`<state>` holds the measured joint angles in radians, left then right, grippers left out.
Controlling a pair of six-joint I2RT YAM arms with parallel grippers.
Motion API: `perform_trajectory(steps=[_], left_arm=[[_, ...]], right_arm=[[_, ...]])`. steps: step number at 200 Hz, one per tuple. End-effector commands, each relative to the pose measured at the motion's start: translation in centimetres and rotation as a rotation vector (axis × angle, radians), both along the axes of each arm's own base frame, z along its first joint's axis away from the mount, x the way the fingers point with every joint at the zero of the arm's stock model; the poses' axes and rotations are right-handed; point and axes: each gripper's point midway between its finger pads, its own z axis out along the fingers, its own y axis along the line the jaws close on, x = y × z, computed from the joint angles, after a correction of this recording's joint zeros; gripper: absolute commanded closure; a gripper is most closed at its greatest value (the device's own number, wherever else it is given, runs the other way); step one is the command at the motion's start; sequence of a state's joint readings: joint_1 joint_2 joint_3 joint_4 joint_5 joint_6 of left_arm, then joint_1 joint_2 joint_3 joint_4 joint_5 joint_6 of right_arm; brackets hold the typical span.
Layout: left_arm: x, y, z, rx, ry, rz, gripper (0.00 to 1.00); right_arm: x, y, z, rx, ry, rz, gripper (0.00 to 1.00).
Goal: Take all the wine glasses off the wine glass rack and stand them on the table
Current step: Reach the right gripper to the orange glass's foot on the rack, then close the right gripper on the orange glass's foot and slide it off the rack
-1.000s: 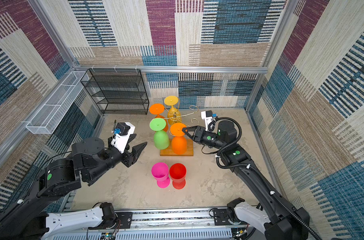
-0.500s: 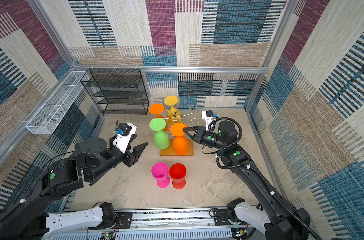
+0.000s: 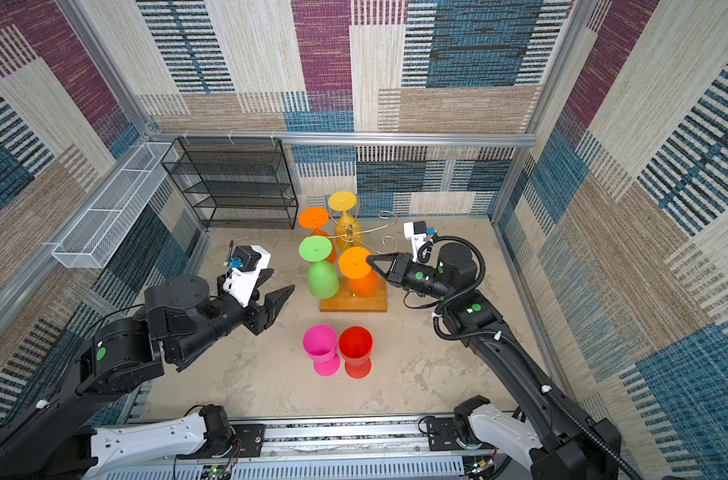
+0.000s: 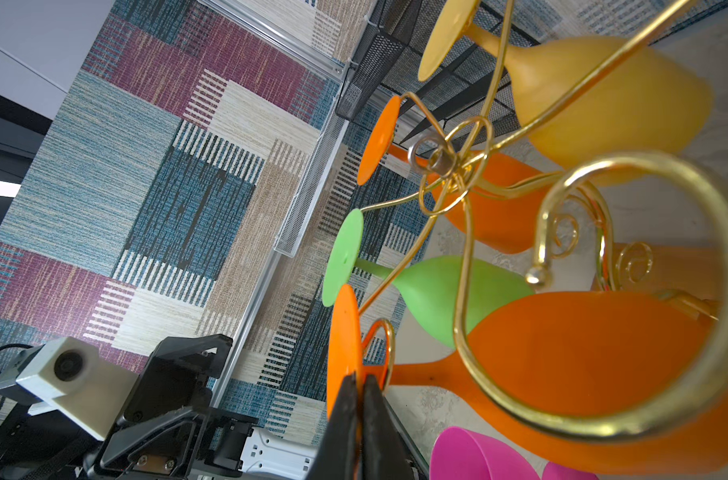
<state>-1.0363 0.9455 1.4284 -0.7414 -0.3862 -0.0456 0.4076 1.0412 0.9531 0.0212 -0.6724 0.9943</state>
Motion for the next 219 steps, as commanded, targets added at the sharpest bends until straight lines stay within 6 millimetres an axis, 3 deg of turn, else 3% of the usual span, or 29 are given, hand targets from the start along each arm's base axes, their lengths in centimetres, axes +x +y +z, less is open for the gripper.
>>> perform_trajectory(steps=[1,107,219], left_arm=[[-0.1,0.0,0.1,0.019,-0.021,-0.011,0.40],[0.0,0.2,0.0,0.025,-0.017,-0.008,0.40],[0.3,-0.1,-0.3,0.032,-0.018,-0.008,0.40]], right_arm=[[-0.5,0.4,1.5,0.050,-0.032,0.035,0.94],[-1.4,0.0,3.3,0.061,-0.046,0.038,1.00],[-1.1,1.2,2.1,0.012,-0.031,0.075,1.00]])
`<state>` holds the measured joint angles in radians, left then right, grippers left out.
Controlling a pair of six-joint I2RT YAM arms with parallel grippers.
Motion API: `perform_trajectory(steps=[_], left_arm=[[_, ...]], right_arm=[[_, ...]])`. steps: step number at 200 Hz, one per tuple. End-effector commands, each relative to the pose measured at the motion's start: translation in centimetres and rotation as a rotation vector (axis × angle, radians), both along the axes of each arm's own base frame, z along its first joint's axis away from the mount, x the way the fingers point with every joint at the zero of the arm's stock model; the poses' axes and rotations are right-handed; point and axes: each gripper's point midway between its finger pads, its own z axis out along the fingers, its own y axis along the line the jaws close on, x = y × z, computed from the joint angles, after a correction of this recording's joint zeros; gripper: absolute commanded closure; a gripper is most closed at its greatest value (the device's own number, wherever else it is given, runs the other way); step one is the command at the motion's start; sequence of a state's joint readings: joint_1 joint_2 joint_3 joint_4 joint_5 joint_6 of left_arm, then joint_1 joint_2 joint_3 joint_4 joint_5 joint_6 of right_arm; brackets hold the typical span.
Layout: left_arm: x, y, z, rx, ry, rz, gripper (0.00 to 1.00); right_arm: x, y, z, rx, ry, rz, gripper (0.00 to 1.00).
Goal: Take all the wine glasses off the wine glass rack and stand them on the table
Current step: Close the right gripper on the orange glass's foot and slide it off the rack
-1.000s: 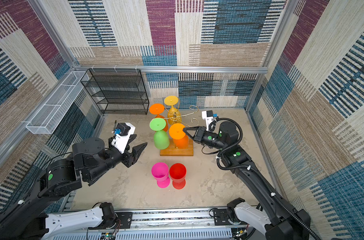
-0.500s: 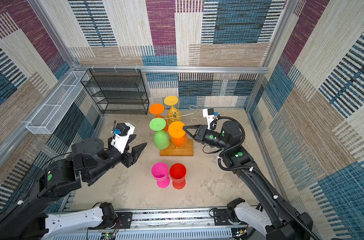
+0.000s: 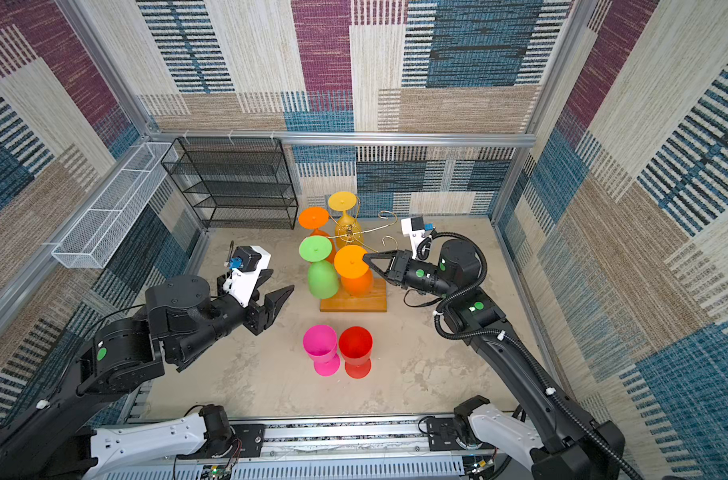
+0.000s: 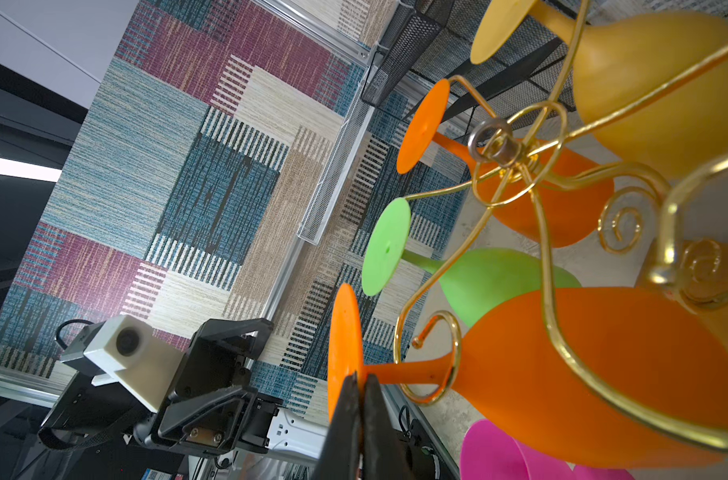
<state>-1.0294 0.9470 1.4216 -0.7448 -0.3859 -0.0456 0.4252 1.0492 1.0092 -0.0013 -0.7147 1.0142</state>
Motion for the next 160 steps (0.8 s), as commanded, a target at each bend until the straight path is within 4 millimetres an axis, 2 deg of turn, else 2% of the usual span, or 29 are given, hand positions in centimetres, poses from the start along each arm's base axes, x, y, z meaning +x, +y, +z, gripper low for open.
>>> perform_trajectory(steps=[1,160], left_arm=[[0.1,-0.2,0.0,0.022,-0.024,-0.015,0.40],[0.0,0.1,-0.5,0.009,-0.010,-0.017,0.40]], right_arm=[[0.0,0.4,0.3,-0.009,-0.026,0.016,1.00],[2.1,1.2,1.0,-0.018,-0.027,-0.026,1.00]])
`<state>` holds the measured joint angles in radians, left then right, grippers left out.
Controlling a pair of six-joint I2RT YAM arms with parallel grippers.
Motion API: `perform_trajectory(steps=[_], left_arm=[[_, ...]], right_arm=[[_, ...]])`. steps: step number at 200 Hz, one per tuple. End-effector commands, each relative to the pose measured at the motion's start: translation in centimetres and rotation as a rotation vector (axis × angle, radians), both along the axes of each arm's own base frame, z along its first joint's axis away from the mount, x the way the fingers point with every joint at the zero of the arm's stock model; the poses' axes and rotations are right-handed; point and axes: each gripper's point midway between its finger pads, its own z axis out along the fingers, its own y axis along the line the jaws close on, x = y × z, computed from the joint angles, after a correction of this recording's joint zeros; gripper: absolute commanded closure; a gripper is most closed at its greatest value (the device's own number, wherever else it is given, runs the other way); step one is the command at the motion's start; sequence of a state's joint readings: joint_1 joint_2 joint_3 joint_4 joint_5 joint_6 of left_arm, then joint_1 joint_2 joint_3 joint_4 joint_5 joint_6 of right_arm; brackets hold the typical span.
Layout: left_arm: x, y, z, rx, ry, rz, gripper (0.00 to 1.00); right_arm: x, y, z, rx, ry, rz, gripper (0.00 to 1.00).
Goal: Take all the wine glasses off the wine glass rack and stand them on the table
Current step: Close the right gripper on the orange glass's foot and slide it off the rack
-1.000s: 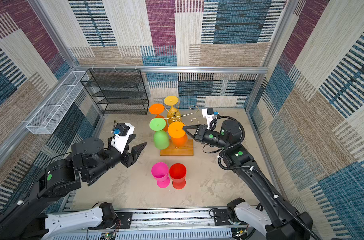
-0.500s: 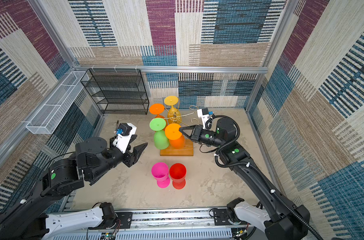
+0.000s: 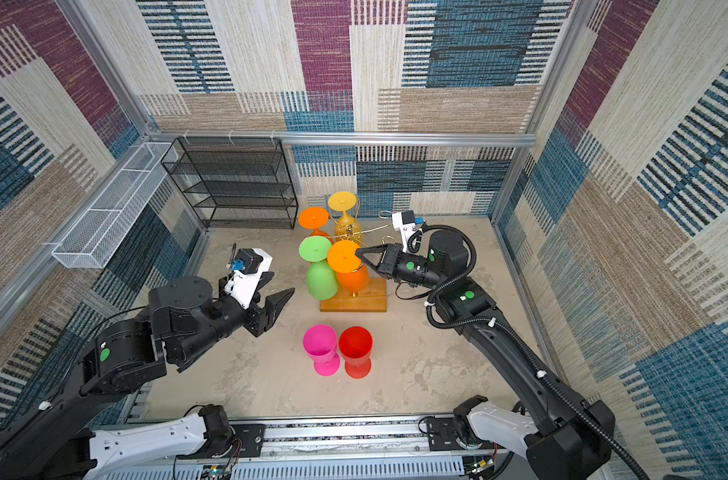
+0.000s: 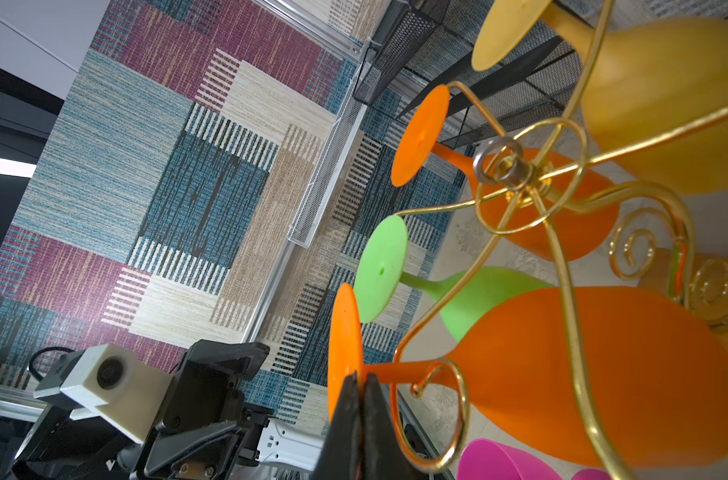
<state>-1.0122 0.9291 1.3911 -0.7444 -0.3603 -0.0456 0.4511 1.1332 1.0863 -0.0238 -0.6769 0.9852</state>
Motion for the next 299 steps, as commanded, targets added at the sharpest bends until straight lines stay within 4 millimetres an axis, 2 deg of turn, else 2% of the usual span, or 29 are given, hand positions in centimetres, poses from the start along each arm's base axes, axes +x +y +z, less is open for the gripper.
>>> perform_trajectory(steps=[1,69,130,228,299], left_arm=[[0.0,-0.1,0.4,0.004,-0.023,-0.012,0.40],[0.0,0.3,0.4,0.002,-0.025,0.000,0.40],[0.1,0.3,0.2,0.002,-0.022,0.004,0.40],[0.1,0.3,-0.1,0.003,-0.013,0.000,0.40],[0.1,0.2,0.0,-0.003,-0.011,-0.005,0.40]], right_arm=[[0.3,0.0,0.8,0.009,-0.028,-0.015,1.00],[0.8,-0.7,1.7,0.013,-0.012,-0.076,1.00],[1.6,-1.0,1.4,0.026,0.040,-0.116,1.00],[1.3,-2.1,1.7,0.067,0.085,-0.179,1.00],[1.0,-2.7,0.6,0.061,0.117,-0.208,1.00]])
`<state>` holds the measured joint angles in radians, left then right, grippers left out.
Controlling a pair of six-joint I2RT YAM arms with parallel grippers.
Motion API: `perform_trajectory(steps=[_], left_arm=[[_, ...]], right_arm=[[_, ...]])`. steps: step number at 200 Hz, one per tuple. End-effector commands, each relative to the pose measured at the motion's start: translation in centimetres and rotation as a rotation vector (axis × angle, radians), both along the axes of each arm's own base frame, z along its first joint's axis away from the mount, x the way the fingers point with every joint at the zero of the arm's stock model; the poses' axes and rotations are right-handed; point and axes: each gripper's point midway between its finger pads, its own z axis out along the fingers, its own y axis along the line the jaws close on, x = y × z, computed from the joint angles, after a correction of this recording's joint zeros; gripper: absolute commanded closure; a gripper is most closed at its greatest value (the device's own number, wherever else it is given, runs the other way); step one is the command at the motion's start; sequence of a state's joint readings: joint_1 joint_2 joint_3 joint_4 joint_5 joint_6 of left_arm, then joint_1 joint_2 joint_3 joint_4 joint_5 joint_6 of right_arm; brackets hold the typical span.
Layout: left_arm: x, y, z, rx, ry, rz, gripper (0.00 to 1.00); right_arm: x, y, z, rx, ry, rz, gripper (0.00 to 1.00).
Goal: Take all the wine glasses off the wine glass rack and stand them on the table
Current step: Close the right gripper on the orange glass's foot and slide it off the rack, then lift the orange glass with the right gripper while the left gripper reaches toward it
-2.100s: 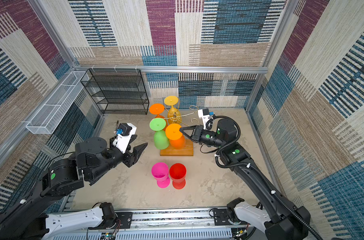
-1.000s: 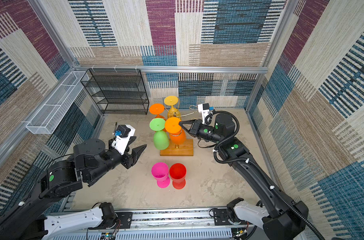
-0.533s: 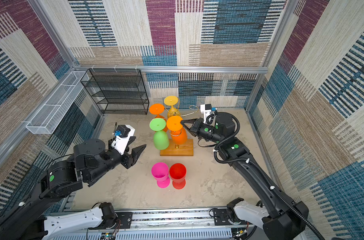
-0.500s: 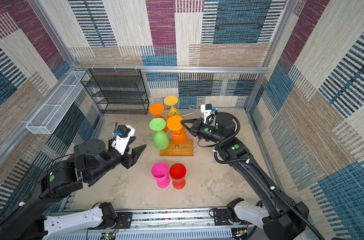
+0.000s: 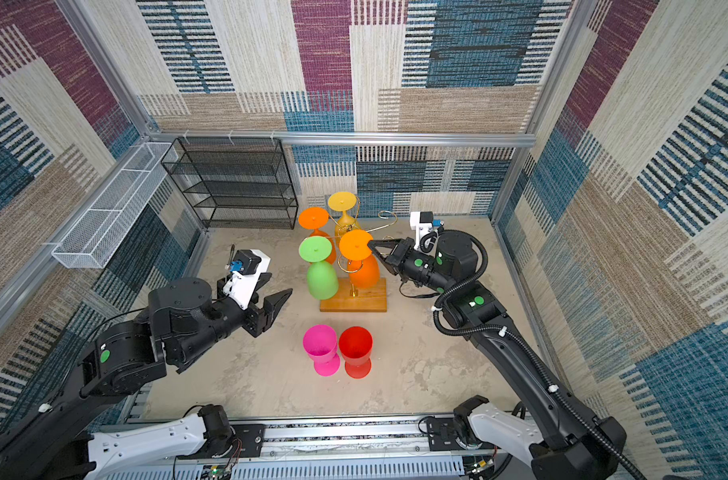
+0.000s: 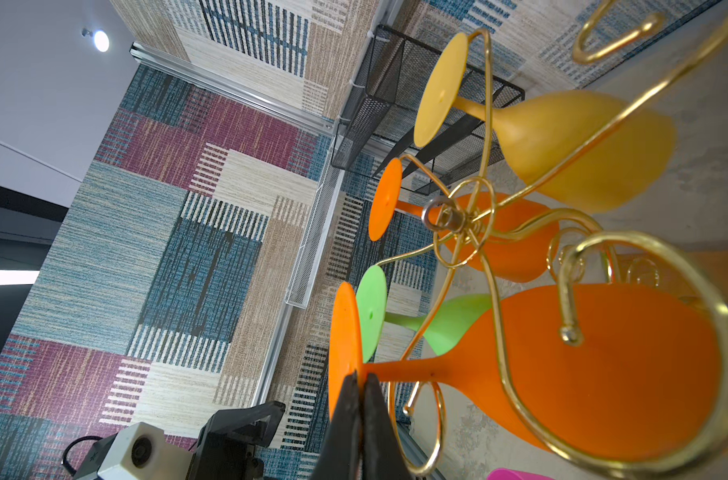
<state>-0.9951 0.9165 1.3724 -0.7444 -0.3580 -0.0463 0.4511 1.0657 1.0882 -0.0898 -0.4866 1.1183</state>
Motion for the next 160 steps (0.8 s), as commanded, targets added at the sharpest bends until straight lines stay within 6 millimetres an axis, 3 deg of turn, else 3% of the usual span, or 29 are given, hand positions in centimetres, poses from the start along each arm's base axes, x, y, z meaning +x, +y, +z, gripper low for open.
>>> perform_trajectory(steps=[1,111,160], left_arm=[[-0.1,-0.3,0.4,-0.007,-0.015,-0.020,0.40],[0.0,-0.6,0.0,0.001,-0.003,-0.028,0.40],[0.3,-1.0,0.1,0.004,0.003,-0.031,0.40]], right_arm=[[-0.1,-0.2,-0.3,0.003,0.012,-0.010,1.00],[-2.7,-3.2,-0.7,-0.026,0.020,-0.106,1.00],[-6.1,-5.4,3.4,0.004,-0.073,-0.137,1.00]])
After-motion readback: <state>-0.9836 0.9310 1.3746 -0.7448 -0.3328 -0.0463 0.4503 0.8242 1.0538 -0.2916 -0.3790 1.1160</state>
